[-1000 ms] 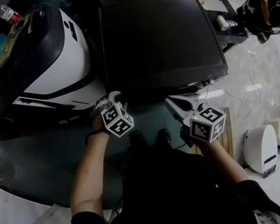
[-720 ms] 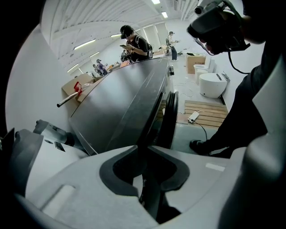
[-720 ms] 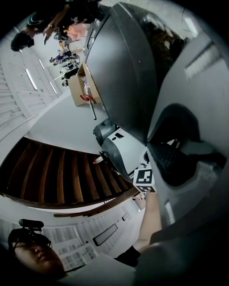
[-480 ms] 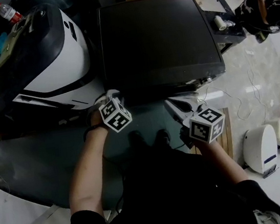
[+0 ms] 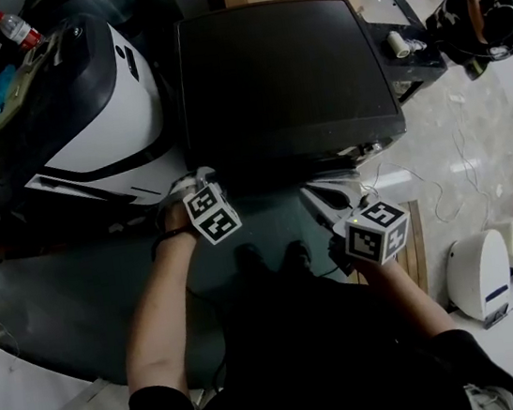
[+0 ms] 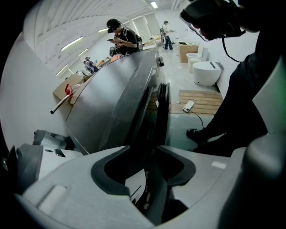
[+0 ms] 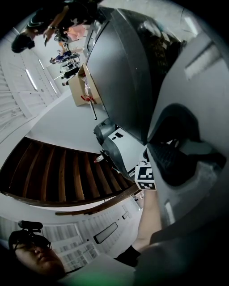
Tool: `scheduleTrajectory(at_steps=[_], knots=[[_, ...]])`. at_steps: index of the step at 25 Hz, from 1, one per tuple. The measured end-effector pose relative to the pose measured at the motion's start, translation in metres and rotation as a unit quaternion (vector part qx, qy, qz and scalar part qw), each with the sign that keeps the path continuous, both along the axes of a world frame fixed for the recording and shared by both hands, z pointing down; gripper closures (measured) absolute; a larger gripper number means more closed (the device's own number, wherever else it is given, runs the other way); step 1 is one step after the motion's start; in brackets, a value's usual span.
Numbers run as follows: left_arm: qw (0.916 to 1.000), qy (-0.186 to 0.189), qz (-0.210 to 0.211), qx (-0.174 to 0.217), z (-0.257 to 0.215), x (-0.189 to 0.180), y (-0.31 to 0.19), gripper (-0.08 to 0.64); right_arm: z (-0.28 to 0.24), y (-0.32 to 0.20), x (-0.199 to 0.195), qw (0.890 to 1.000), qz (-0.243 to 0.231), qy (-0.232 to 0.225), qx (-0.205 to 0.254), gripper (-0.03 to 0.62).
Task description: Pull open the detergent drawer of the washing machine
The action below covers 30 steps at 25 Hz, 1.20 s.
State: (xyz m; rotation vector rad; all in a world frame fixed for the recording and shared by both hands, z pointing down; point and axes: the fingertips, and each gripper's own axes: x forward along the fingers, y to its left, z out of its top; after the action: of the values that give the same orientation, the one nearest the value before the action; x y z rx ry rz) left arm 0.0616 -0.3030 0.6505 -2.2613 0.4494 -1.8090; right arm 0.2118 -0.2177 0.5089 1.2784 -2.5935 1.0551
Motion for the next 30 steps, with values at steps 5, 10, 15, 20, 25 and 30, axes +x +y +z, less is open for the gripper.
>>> scheduleTrajectory(at_steps=[5,10,15,20,25,30], knots=[[0.9998,-0.011,0.002,0.016,0.006,0.014,-0.003,0.356,-0.003,0.006,0.009,1.0,0.002,-0.003,0.002,0.589],[0.9997,0.0,-0.018,0.019,0.002,0.015,-0.006,0.447,-0.002,0.013,0.02,1.0,0.003,-0.006,0.003,0.589],[0.9995,-0.016,-0.022,0.017,0.001,0.014,0.008,0.5,-0.001,0.021,0.025,1.0,-0.01,-0.011,0.004,0.589],[0.9986,-0.01,-0.044,0.028,0.0,0.012,0.02,0.499,0.0,0.03,0.03,1.0,-0.023,-0.009,0.004,0.589],[0.9984,0.001,-0.049,0.029,0.0,0.009,0.031,0.497,0.002,0.036,0.026,1.0,-0.022,-0.005,0.002,0.589],[0.9986,0.016,-0.045,0.025,0.0,0.005,0.048,0.497,-0.001,0.046,0.01,1.0,-0.021,-0.001,0.002,0.589]])
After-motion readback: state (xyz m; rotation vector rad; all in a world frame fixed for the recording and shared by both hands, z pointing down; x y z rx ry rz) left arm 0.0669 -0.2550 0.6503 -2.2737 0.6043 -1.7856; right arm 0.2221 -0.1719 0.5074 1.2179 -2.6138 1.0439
